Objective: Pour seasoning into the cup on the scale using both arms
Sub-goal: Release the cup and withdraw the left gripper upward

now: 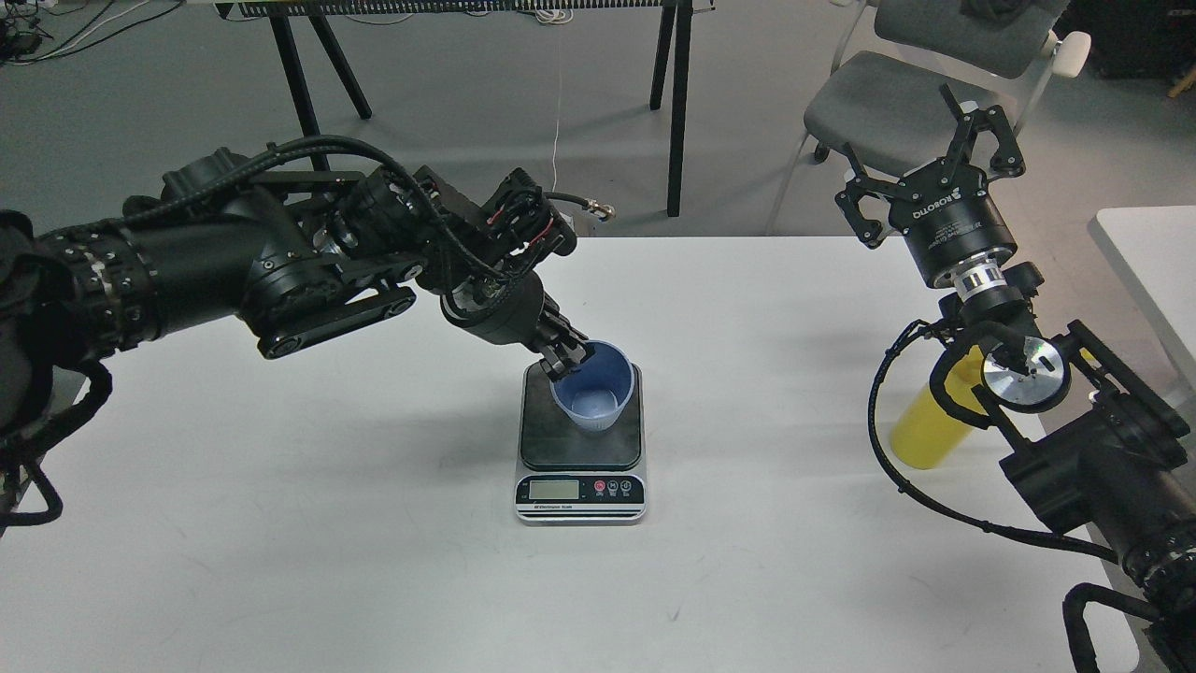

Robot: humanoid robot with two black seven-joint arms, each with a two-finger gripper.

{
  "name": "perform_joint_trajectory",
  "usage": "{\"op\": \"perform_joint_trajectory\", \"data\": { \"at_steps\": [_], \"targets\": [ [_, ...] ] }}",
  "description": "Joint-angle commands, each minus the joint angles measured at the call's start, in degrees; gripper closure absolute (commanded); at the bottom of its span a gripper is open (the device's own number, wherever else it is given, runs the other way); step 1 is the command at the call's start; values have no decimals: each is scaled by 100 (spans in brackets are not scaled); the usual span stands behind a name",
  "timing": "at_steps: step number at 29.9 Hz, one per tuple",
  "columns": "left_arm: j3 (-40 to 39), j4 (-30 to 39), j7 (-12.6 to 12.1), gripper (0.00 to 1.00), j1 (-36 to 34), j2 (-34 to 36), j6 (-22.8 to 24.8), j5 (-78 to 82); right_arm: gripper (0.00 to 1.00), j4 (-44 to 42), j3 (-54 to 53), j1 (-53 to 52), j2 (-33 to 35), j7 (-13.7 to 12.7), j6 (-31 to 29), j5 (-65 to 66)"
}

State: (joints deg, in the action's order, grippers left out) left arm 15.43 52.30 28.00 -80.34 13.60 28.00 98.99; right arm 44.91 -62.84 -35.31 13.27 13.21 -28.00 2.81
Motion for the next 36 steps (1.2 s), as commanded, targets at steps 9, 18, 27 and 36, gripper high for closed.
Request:
{"op": "perform_joint_trajectory", "data": {
  "at_steps": [9,18,27,36],
  "targets": [
    [-162,-132,0,60,-43,-24,0,-301,1,0,8,7,0,6,0,1],
    [-277,-282,0,58,-307,248,0,-1118,1,0,8,-2,-8,6,0,1],
    [-2015,-580,0,57,-246,1003,0,-2356,1,53,-18,138,36,59,0,-17],
    [-3714,-2213,0,50,1361,1936,0,-6150,1,220,-308,323,448,50,0,-114]
  ]
}}
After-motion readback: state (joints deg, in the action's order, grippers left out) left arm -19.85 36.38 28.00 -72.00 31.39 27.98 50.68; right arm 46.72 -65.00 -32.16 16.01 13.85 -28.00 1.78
